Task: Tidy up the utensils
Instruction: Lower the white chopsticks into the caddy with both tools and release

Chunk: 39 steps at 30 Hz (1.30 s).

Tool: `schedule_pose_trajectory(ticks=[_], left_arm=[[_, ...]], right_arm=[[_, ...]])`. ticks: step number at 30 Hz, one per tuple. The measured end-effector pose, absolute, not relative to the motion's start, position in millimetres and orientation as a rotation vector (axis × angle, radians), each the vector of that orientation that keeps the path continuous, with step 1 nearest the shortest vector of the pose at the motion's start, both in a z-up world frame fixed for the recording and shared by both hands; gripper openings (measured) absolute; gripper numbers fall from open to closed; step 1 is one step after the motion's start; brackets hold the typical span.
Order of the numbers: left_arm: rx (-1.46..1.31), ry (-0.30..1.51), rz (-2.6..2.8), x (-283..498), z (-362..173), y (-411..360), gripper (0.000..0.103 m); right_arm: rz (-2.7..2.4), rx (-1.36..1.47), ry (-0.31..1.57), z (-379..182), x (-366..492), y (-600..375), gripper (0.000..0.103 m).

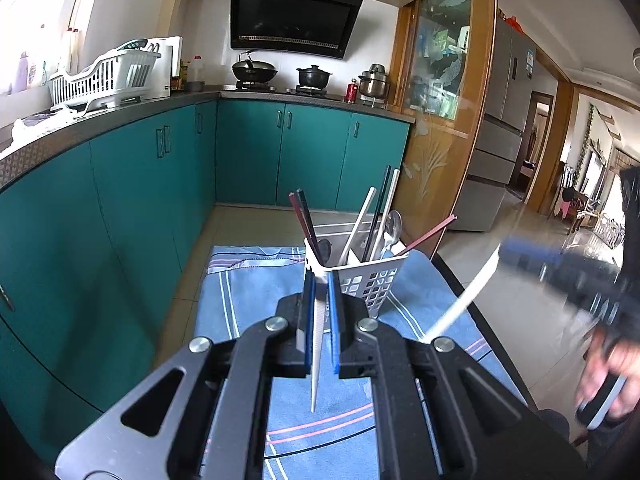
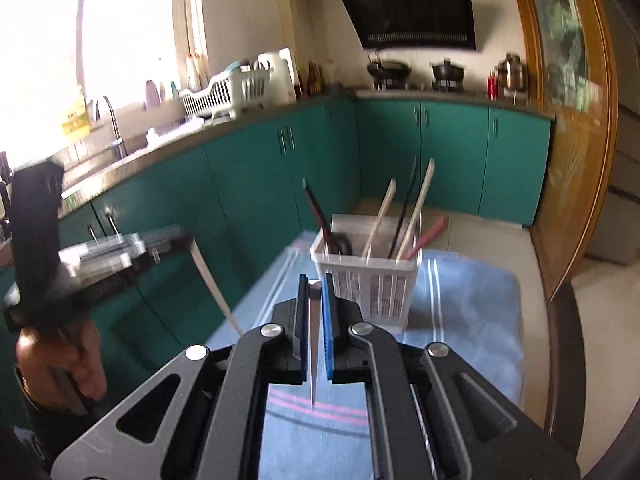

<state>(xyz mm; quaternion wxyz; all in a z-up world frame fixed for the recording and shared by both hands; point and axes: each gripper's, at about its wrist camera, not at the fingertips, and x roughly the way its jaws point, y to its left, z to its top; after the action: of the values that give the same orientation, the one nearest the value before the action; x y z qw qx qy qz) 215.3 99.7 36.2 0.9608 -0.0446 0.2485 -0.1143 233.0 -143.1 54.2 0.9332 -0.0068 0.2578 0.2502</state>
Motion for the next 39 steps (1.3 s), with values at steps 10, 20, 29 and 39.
schedule_pose_trajectory(ticks=[10, 20, 29, 39], left_arm=[[-0.12, 0.505, -0.221, 216.7, 33.7, 112.1, 0.006], [-0.132, 0.516, -0.225, 220.0, 30.4, 115.7, 0.006], [-0.134, 0.525, -0.212, 225.0, 27.7, 117.3, 0.006], [-0.154, 0.511, -0.201, 227.6, 25.8, 112.3, 0.006]], right_arm=[[0.4, -0.045, 0.353, 159.5, 291.3, -133.2, 0.007], [0.299, -0.017, 0.332, 166.5, 350.5, -134.2, 0.007], [0.287, 0.119, 0.463, 89.5, 392.6, -153.2, 0.036], [0.3, 0.177, 0.172, 4.3, 245.1, -208.3, 0.1]])
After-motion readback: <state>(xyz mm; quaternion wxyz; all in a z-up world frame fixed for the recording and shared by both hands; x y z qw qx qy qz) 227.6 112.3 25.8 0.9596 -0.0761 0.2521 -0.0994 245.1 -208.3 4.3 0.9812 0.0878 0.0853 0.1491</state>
